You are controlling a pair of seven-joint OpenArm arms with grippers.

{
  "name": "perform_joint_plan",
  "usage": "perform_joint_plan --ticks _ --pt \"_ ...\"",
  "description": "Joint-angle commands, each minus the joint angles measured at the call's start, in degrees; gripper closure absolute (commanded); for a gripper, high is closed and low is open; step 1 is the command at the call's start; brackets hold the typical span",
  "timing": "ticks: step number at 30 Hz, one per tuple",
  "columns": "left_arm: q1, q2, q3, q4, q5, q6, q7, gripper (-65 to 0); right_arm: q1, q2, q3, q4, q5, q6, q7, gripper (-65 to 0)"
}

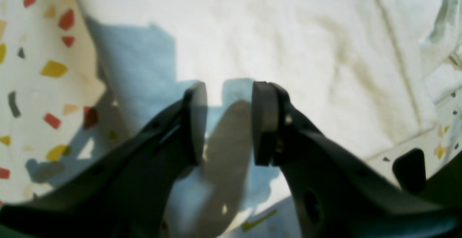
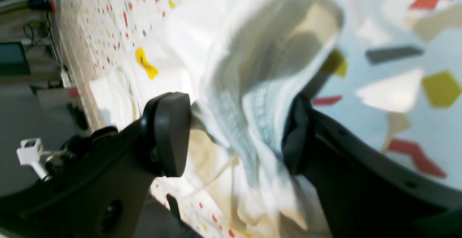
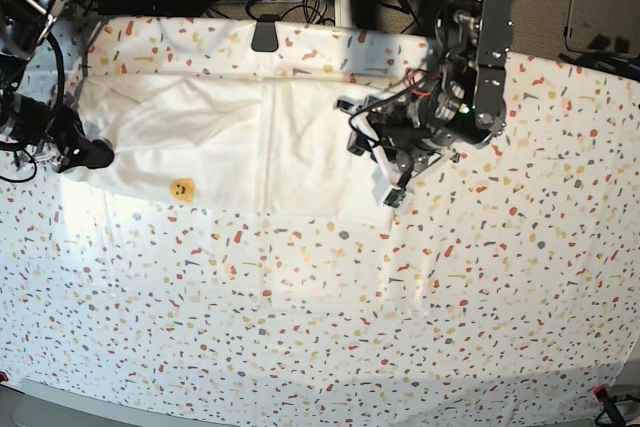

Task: Fold the T-shirt properly

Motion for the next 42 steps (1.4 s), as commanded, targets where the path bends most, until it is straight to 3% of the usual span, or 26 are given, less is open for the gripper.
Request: perform_joint_plan --ticks 1,3,4,9,16,21,27,30,37,42 --pt "-0.85 0.39 0.09 1.09 -0.61 0.02 -0.96 -20.7 0.09 0.9 -0.17 0.17 -2.12 -0.36 -2.86 -38.1" --pt "-0.87 0.37 0.09 1.09 -0.57 0.02 -2.08 -20.7 -0.2 0.96 -0.17 0.2 -1.38 -0.36 -2.84 -37.8" --pt "-0.87 0.39 0.09 1.09 -0.57 0.02 -2.8 -20.7 -0.2 0.94 -0.17 0.2 -0.7 -0.36 -3.04 -34.7" --pt "-0.85 0.39 0.09 1.09 -0.59 0.02 -3.72 -20.7 -0.13 0.92 -0.44 0.22 -0.48 -0.36 -3.17 0.0" --pt "-0.87 0.37 0.5 1.07 -0.48 -0.02 -6.29 -20.7 2.03 0.94 -0.44 0.26 2.58 -0.36 -3.56 0.0" --pt "-1.01 0.37 4.68 -1.42 5.49 0.26 -9.68 -20.6 6.32 0.92 -0.44 0.26 2.56 -0.36 -3.64 0.0" --pt "-4.74 0.39 10.14 -10.93 10.69 6.43 -14.58 -20.6 10.27 0.94 -0.44 0.26 5.16 -0.36 -3.64 0.0" --pt "-8.63 0.42 11.08 -16.55 12.28 7.98 -15.3 -20.7 11.15 1.42 -0.44 0.26 5.33 -0.36 -3.64 0.0" --pt "-15.41 0.42 11.08 -25.31 10.88 7.96 -15.32 -20.7 11.78 3.91 -0.44 0.26 7.02 -0.36 -3.64 0.0" --pt "-16.44 0.44 11.08 -23.8 5.01 7.96 -12.02 -20.7 12.24 3.91 -0.44 0.26 9.75 -0.36 -3.64 0.0"
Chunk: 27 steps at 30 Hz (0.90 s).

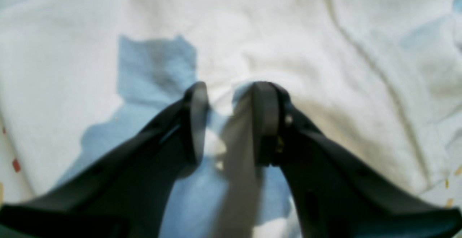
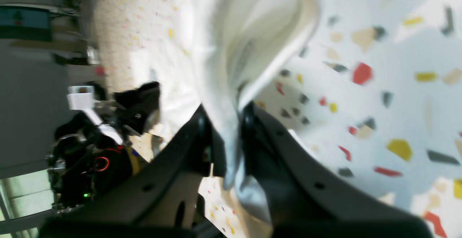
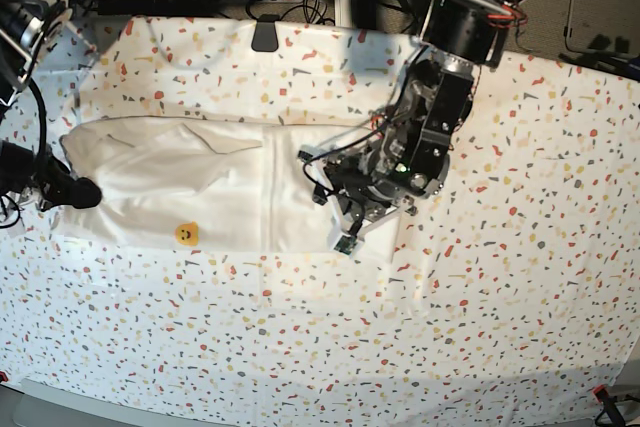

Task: Fold the T-shirt properly

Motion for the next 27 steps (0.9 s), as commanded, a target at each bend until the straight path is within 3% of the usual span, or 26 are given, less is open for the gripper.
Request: perform_joint_plan --ticks 1,7,11,14,18,23,27 --pt "-0.48 -0.02 -0.15 1.66 0.24 0.57 1.7 -20.7 1.62 1.36 0.24 0.87 2.51 0.1 0.53 0.0" --pt "-0.39 -0.02 -0.15 14.67 -2.82 0.66 10.99 -20.7 2.75 0.94 0.24 0.87 3.28 0.1 0.53 0.0" --pt "-0.42 -0.04 -0.28 27.56 -2.25 2.97 16.2 -20.7 4.24 0.92 0.24 0.87 3.26 0.1 0.53 0.0" --pt "-0.2 -0.04 -0.28 34.53 -0.52 3.08 15.85 -20.7 5.49 0.92 0.15 0.87 3.3 0.1 0.53 0.0" --pt "0.7 -0.07 -0.28 35.69 -0.37 4.68 15.76 -20.7 6.14 0.26 -3.13 0.87 3.87 0.1 0.53 0.0" --pt "3.08 -0.07 -0.28 35.71 2.51 4.68 13.27 -20.7 6.75 -4.52 -10.38 0.9 6.97 0.1 0.53 0.0" --pt "4.92 -0.17 -0.31 35.71 12.28 6.32 12.74 -20.7 7.54 -8.94 -15.15 0.94 9.05 0.1 0.53 0.0"
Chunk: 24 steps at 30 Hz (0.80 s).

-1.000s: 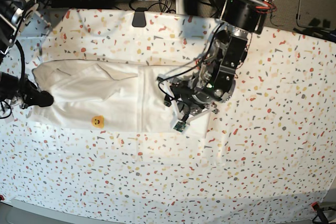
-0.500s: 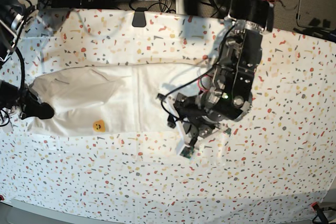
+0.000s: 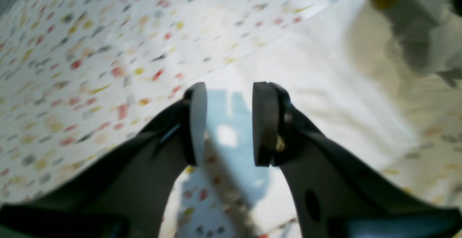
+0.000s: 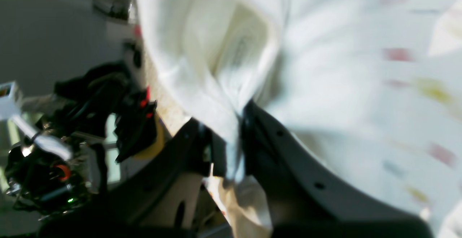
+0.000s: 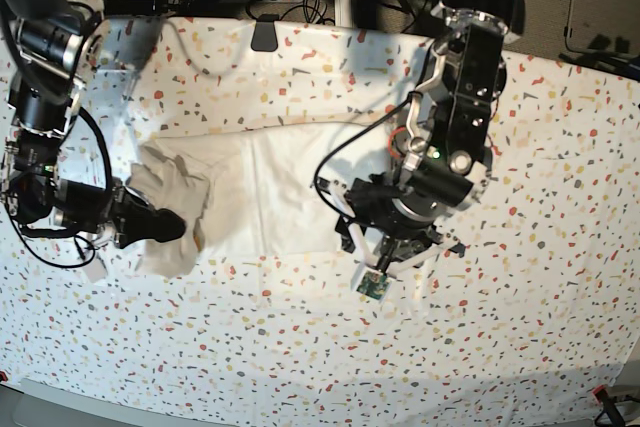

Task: Fold the T-shirt properly

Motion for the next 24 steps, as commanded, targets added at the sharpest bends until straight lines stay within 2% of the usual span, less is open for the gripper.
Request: perform_joint_plan --ticks 1,4,6,12,19,24 --pt "-0.81 0.15 0.0 0.92 2.51 2.45 -1.33 -20.7 2.05 0.28 -0.66 0.92 2.34 0.08 0.6 0.0" --pt "-0.63 -2.12 -0.02 0.92 7.89 12.24 -1.07 -20.7 2.23 -2.64 -3.37 0.92 2.38 0.08 0.6 0.0" --pt "-0.63 -3.82 -0.02 0.92 9.99 15.76 -0.46 -20.7 2.25 -4.22 -4.74 0.92 2.38 0.08 0.6 0.0" --pt "-0.61 -8.15 0.0 0.92 9.9 17.35 2.16 -20.7 4.15 -8.46 -6.43 0.92 2.34 0.08 0.6 0.0" --pt "-0.61 -9.66 0.0 0.92 9.99 17.31 3.69 -20.7 8.02 -12.81 -6.43 0.92 2.25 0.08 0.6 0.0" --pt "-0.61 -10.12 0.0 0.92 9.99 17.33 4.22 -20.7 9.16 -16.96 -6.43 0.92 -2.27 0.08 0.6 0.0"
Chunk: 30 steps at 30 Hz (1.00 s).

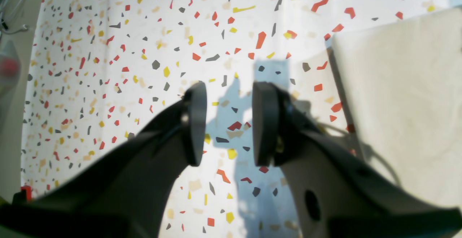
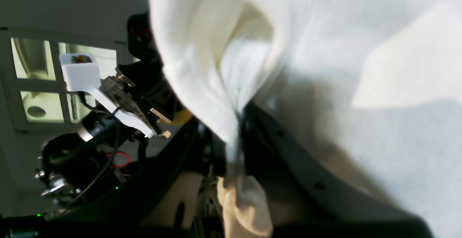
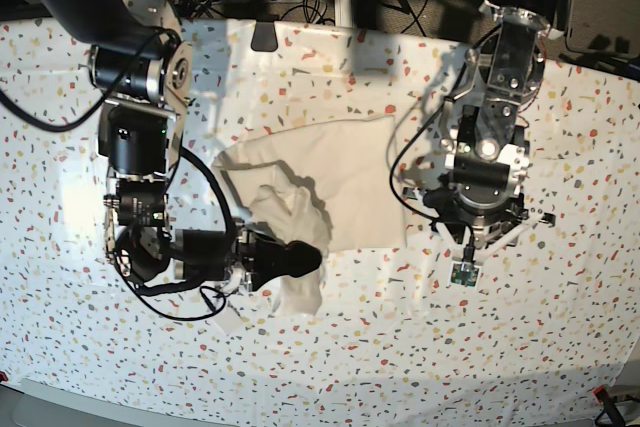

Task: Fold the T-shirt properly

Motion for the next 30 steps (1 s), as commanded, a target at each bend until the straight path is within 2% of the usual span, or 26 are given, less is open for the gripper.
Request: perform_joint_plan --ticks 1,9,13,18,22,26,30 --pt "-1.25 0.09 -0.04 0.96 0.61 0.22 -0.7 -20.7 2.16 -0.74 0.02 0.92 0.61 0.1 0.42 0.0" --pt "-1.25 0.07 -0.04 0.96 0.63 0.2 -0.66 -20.7 2.01 -5.84 0.02 0.92 -2.67 0.1 0.42 0.0" --pt "-1.25 0.09 -0.04 0.96 0.63 0.2 -0.66 -20.7 1.6 -6.91 0.02 0.92 -6.23 0.1 0.42 0.0" --pt "-1.25 0.09 -0.04 0.96 0.61 0.2 -0.68 -20.7 0.87 -7.04 0.02 0.92 -6.95 0.1 0.42 0.0" --pt "-1.27 0.09 -0.04 0.96 0.61 0.2 -0.68 -20.7 0.87 -8.72 0.02 0.92 -7.56 0.1 0.42 0.0" --pt "-1.27 0.09 -0.04 0.96 0.68 0.11 -0.68 -20.7 0.87 -11.45 0.02 0.92 -13.11 0.1 0.42 0.0" --pt "-1.25 0.09 -0.04 0.96 3.78 -0.04 -0.66 -20.7 0.87 -12.33 0.02 0.92 -16.24 0.1 0.42 0.0"
